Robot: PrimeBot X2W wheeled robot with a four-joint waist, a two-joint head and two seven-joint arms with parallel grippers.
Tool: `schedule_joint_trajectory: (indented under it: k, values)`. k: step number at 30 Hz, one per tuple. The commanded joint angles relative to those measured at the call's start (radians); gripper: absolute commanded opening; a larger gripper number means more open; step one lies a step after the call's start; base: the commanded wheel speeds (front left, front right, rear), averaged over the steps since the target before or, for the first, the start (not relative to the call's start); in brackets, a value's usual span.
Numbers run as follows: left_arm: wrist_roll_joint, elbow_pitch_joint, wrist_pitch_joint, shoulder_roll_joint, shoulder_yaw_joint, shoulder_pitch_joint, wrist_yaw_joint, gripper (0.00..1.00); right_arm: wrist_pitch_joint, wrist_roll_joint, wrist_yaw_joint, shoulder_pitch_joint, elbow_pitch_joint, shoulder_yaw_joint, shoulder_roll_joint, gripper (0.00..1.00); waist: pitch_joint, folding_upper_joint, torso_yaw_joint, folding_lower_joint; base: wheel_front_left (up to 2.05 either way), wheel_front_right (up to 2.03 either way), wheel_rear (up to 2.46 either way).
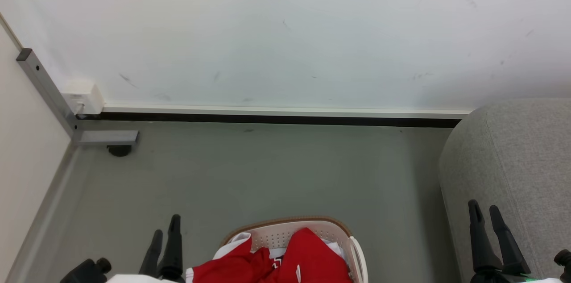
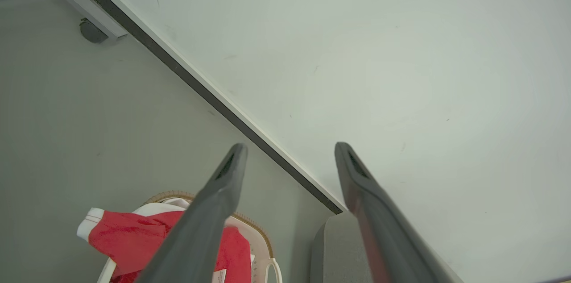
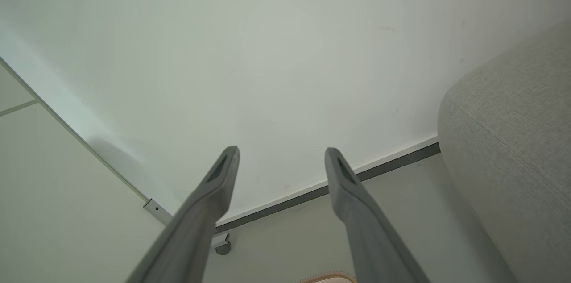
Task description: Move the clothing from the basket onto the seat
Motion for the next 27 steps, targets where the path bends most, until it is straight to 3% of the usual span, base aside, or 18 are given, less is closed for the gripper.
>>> schedule_joint_trajectory:
  k: [1,27]
  values:
    - [0.044,-0.009,-0.013,0.009,-0.003,0.001,-0.006,1.0,-0.004,-0.044,-0.001,0.005,-0.012,-0.016,-0.002,1.0,0.0,0.0,0.001,0.0,0.0,0.0,0.0]
    - [0.309,0.001,-0.083,0.011,-0.038,0.034,0.001,1.0,-0.006,-0.388,-0.002,0.037,0.006,-0.102,0.06,1.0,-0.002,0.0,-0.011,0.0,0.0,0.0,0.0]
